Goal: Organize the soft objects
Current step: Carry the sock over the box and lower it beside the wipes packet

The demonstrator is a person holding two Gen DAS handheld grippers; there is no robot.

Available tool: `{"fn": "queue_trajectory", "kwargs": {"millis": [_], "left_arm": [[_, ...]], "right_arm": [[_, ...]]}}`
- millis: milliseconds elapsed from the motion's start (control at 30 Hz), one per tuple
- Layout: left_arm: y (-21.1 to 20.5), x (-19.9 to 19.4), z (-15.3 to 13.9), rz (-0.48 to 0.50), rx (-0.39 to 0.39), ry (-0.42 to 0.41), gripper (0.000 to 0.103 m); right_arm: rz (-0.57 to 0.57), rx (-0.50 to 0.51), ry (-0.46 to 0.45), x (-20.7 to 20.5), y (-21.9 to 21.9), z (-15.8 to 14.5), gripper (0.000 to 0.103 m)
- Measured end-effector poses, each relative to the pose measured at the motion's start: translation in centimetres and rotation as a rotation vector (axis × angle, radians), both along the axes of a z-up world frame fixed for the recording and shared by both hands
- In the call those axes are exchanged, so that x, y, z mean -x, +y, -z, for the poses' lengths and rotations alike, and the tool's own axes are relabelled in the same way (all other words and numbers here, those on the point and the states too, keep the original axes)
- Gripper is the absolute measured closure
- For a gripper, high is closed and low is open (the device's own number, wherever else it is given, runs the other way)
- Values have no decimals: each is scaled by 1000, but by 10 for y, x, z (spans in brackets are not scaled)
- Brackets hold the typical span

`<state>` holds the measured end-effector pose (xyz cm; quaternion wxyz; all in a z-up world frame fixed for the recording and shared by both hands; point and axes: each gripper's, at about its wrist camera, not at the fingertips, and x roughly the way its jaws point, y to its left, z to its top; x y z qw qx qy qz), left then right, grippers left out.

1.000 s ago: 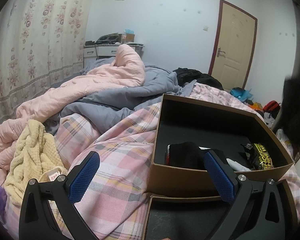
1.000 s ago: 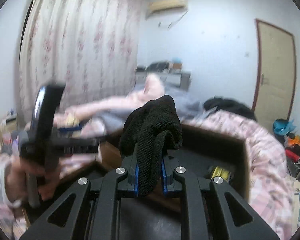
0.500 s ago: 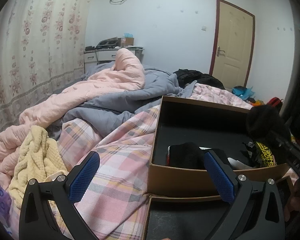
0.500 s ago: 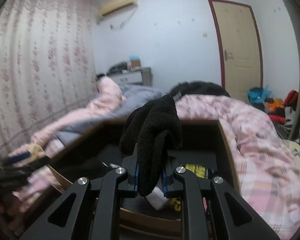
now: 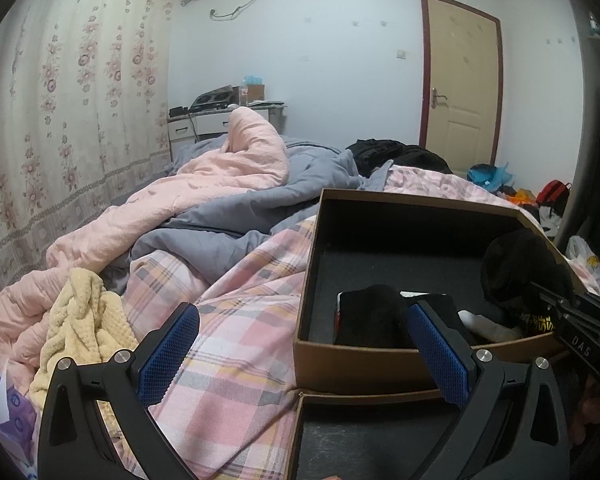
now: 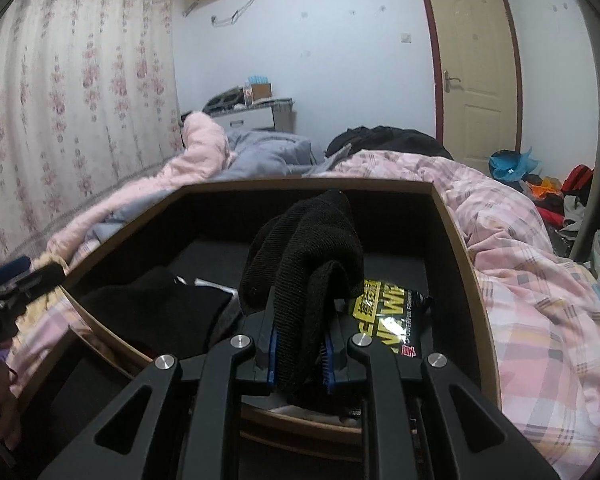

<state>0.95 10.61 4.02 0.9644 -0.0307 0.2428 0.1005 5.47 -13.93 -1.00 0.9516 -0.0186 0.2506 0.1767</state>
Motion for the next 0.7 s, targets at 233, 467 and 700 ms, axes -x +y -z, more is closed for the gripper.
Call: {"fn": "queue_trajectory", "kwargs": {"millis": [233, 467, 700], "left_arm": [[-2, 1, 1, 3, -15, 3, 0], [-4, 0, 2, 5, -37, 4, 0], [-8, 0, 3, 8, -61, 0, 0]], "right_arm": [[-16, -1, 82, -6, -8, 6, 87], [-30, 6, 97, -5, -10, 8, 86], [-11, 16, 100, -6, -14, 8, 77]]}}
